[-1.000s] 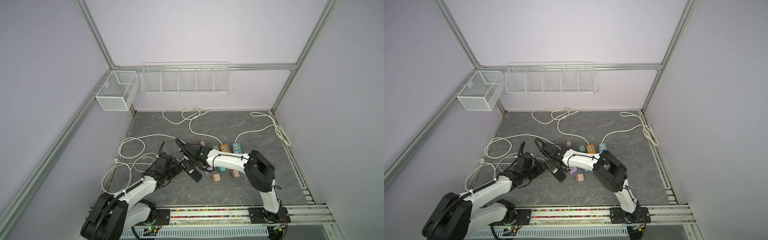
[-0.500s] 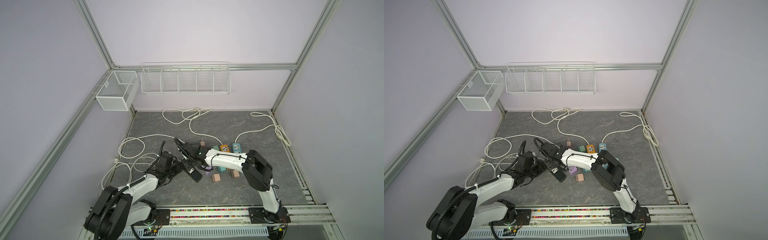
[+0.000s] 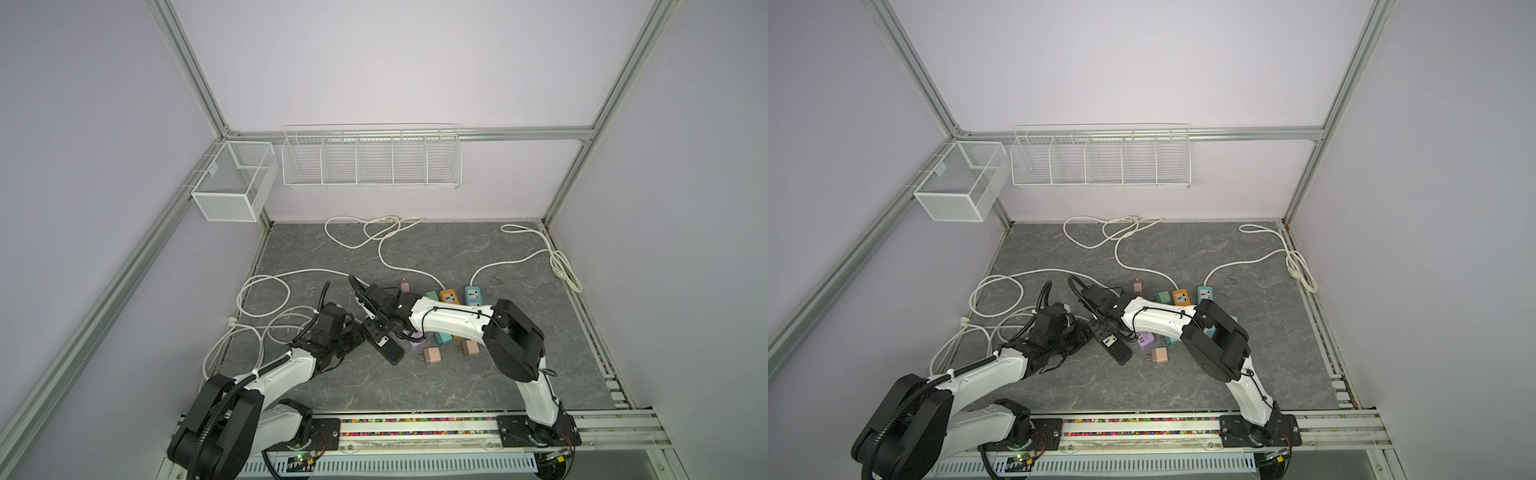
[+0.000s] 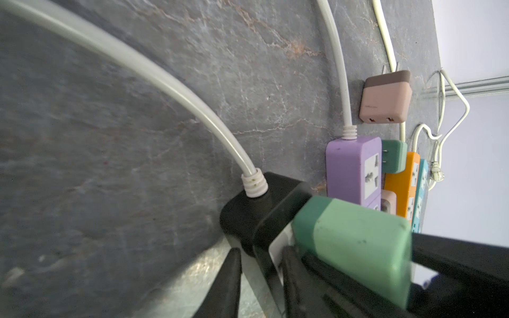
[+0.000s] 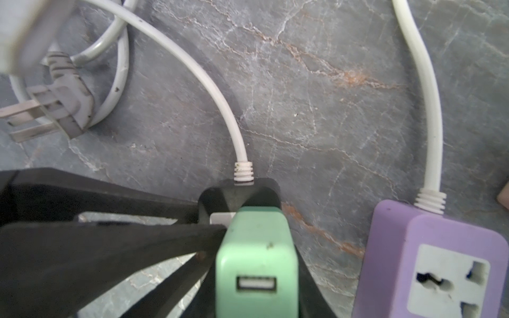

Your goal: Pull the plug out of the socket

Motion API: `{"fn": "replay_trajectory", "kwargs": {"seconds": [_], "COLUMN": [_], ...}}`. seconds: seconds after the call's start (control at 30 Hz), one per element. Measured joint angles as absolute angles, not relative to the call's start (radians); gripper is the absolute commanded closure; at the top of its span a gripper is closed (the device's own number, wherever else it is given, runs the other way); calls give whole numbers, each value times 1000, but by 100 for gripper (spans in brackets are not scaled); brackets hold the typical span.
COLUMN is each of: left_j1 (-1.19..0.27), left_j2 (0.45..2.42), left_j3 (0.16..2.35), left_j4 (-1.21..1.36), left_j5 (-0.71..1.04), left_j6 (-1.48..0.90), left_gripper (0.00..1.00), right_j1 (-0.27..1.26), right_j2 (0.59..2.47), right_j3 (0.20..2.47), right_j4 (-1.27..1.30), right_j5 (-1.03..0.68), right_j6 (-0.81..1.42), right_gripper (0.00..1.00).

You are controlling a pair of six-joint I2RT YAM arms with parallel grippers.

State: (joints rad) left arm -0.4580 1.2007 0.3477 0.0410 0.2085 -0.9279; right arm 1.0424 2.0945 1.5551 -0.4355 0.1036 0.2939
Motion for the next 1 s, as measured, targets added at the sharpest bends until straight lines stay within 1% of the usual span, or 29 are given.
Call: {"fn": "replay_trajectory", "kwargs": {"seconds": [0.2, 0.8, 1.0], "left_j1": [-458, -461, -463], "left_j2": [1203, 1200, 1197], "left_j3": [343, 337, 337], "left_j4": [55, 60, 58], "left_j5": [211, 206, 202], "left_j6": [-933, -945, -949], "left_gripper": [75, 76, 76], "right_j1": [1039, 1046, 1061], "right_j2": [2093, 2093, 2099], "right_j3": [1552, 1554, 1573], "right_j4": [-432, -434, -456], "right_j5": [89, 97, 134], "right_j6": [290, 288, 286], "right_gripper": [76, 77, 78]}}
